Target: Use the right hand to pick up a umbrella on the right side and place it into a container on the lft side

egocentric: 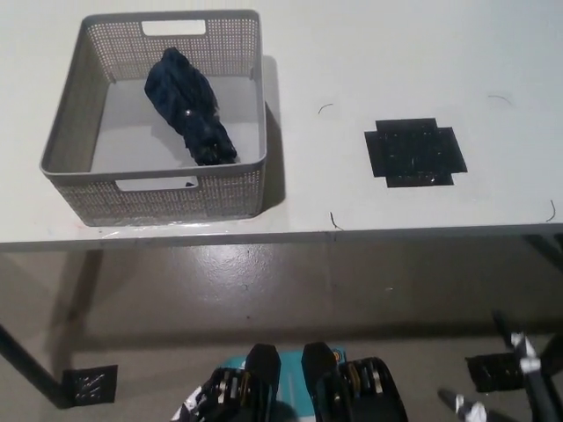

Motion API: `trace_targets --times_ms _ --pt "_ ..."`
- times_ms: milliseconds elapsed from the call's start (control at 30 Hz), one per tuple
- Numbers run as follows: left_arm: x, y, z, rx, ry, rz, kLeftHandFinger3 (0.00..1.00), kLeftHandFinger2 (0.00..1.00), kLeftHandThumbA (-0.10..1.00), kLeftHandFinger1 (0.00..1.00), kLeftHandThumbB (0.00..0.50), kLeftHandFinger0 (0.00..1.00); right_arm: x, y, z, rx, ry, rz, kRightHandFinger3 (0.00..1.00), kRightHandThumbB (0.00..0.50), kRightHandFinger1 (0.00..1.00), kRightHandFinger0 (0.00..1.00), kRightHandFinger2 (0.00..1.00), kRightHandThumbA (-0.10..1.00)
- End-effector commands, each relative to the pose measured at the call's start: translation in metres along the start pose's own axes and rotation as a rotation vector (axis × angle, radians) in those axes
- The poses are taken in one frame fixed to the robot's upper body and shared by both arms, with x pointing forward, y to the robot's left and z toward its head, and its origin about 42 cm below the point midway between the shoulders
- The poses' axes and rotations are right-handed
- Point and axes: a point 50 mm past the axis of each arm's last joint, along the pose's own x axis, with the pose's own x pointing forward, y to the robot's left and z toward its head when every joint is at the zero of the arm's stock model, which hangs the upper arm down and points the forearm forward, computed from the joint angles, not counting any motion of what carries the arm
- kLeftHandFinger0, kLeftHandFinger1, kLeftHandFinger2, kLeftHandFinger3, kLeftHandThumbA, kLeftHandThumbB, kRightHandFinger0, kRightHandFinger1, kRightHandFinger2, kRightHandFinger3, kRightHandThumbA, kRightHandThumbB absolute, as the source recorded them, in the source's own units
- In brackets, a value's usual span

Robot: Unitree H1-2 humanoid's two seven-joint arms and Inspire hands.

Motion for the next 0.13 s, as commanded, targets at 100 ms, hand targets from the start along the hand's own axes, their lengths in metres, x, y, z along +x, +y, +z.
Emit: trace_targets --times_ms 100 --pt "0.011 0.022 0.01 -0.039 -0.126 0.102 1.0 1.0 1.0 1.0 0.165 1.0 -0.032 0.029 -0.02 0.27 -0.112 0.014 1.0 0.471 1.0 1.0 1.0 1.0"
